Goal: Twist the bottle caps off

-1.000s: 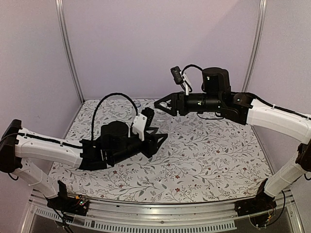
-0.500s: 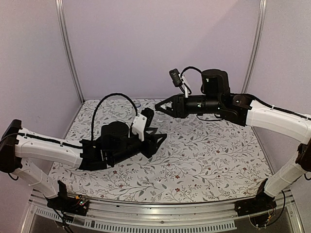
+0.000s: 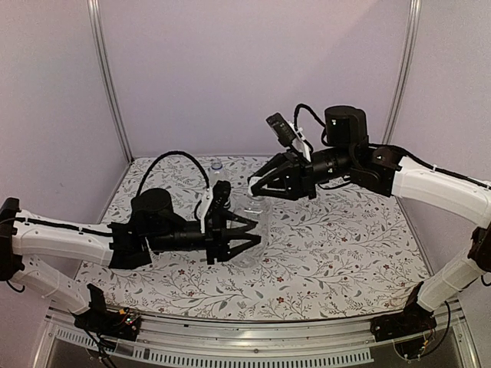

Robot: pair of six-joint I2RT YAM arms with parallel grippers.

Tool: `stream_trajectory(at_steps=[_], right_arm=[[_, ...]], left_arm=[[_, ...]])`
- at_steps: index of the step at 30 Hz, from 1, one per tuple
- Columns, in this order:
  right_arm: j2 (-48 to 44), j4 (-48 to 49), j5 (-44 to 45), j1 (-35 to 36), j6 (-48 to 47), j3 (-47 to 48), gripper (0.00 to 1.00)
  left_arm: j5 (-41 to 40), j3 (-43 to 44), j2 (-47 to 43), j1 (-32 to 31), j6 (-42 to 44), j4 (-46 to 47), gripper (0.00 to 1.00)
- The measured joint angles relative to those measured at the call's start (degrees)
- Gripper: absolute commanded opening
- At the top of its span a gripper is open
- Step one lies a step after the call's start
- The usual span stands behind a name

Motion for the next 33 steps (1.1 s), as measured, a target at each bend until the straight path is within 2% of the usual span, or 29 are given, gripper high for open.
stream_trajectory(at_steps=[5,11,13,15,17,21,25,33], right_arm=[[0.6,0.2,-11.8,0.6,-4.7,0.5,0.05],[2.4,0.8,-18.2,0.5,-6.7,1.5,0.14],[2.6,0.8,-18.6,0.5,-6.7,1.5,0.26],[2.6,0.8,-18.5,0.3,-6.6,1.5,0.45],[2.6,0.8,-17.4,0.1,-6.4,1.5,0.68],[1.7,0.7,-13.0,-1.8,-4.1,1.2,0.91],[-1.0,0.7,-6.1,-2.8,-1.0,0.7,0.97],[-6.7,0.8,12.2,-2.7,7.8,0.7,0.99]], left_arm=[[14.7,-1.7,-0.3,1.2,-3.1,4.9,0.34],[20.7,-1.7,0.7,1.7,-5.7,6.9,0.34],[21.1,-1.7,0.9,1.9,-5.9,7.1,0.34],[20.8,-1.7,0.9,1.9,-5.9,7.0,0.34],[19.7,-1.7,0.9,1.9,-5.7,6.8,0.34],[15.8,-1.7,0.4,1.9,-4.5,6.6,0.34],[7.9,-1.2,0.3,1.4,-3.5,3.9,0.34],[-12.1,2.0,2.0,-2.2,-1.3,-1.2,0.35]])
